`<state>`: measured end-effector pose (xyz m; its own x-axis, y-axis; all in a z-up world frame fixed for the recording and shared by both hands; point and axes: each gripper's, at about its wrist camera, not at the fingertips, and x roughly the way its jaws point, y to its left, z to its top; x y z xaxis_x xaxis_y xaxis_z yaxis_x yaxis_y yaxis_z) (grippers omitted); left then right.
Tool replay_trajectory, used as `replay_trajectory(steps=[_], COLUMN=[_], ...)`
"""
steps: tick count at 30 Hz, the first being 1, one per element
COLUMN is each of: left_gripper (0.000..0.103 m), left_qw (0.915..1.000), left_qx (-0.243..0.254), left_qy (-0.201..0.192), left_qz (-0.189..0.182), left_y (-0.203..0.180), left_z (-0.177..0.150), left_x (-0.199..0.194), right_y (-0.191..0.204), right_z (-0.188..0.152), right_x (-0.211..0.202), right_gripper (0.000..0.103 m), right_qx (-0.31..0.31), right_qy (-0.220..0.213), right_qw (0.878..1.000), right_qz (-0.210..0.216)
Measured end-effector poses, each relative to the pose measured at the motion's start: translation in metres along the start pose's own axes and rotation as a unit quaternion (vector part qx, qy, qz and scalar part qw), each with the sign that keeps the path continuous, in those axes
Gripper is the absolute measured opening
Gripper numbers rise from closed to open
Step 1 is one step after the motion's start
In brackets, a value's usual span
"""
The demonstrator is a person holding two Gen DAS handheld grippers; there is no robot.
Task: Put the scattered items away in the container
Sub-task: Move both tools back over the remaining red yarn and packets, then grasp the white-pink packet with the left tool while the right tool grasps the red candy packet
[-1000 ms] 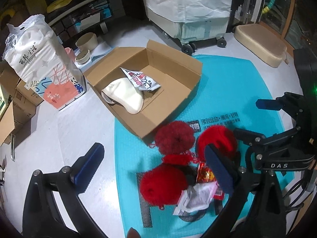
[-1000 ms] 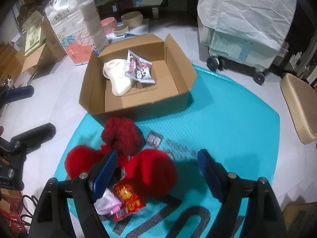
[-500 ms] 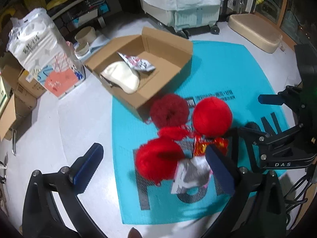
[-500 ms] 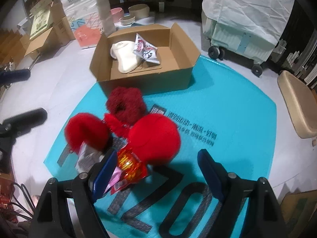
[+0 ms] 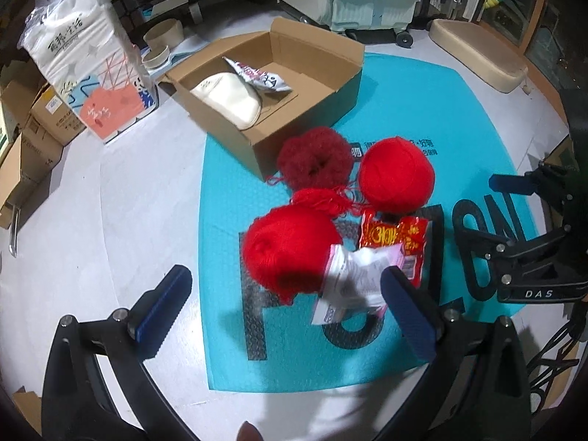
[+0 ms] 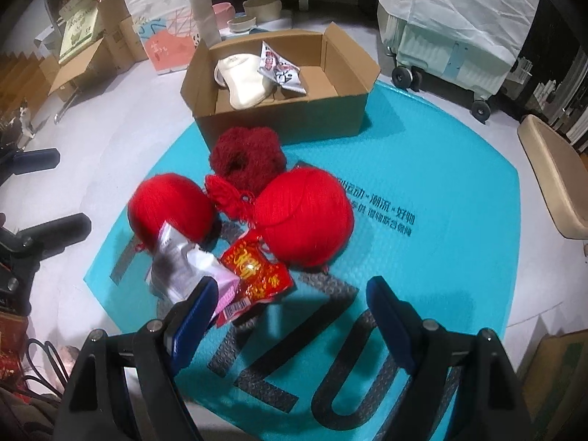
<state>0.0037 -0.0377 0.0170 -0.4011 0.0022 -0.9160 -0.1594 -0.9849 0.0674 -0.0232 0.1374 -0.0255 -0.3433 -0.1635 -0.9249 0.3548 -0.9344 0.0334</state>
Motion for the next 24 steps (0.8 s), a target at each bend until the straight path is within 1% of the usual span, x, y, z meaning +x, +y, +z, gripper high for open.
replay_trajectory(steps=[5, 16, 20, 24], left_gripper=[0.103, 0.103, 0.103, 0.103], left_qw=[0.9999, 0.9992, 0.9986, 0.9978], left_qx=[-0.013, -0.029, -0.038, -0.038], left_qy=[0.003, 0.021, 0.023, 0.036], left_qz=[-0.001, -0.019, -0.028, -0.040], left_y=[0.003, 0.000, 0.001, -0.005], left_z=[-0.008, -0.017, -0.017, -0.021], left_x=[0.006, 0.027, 0.036, 0.045], right_y=[0.004, 0.020, 0.019, 0.014], right_z=[-0.011, -0.033, -0.040, -0.044], right_x=[0.008, 0.025, 0.034, 0.045], right_gripper=[0.084, 0.084, 0.084, 0.084], right_qx=[0.008, 0.012, 0.020, 0.035], right_qy=[0.010, 0.028, 0.039, 0.048], right_qw=[1.000, 0.999, 0.998, 0.997], right_qz=[0.010, 0.030, 0.038, 0.040])
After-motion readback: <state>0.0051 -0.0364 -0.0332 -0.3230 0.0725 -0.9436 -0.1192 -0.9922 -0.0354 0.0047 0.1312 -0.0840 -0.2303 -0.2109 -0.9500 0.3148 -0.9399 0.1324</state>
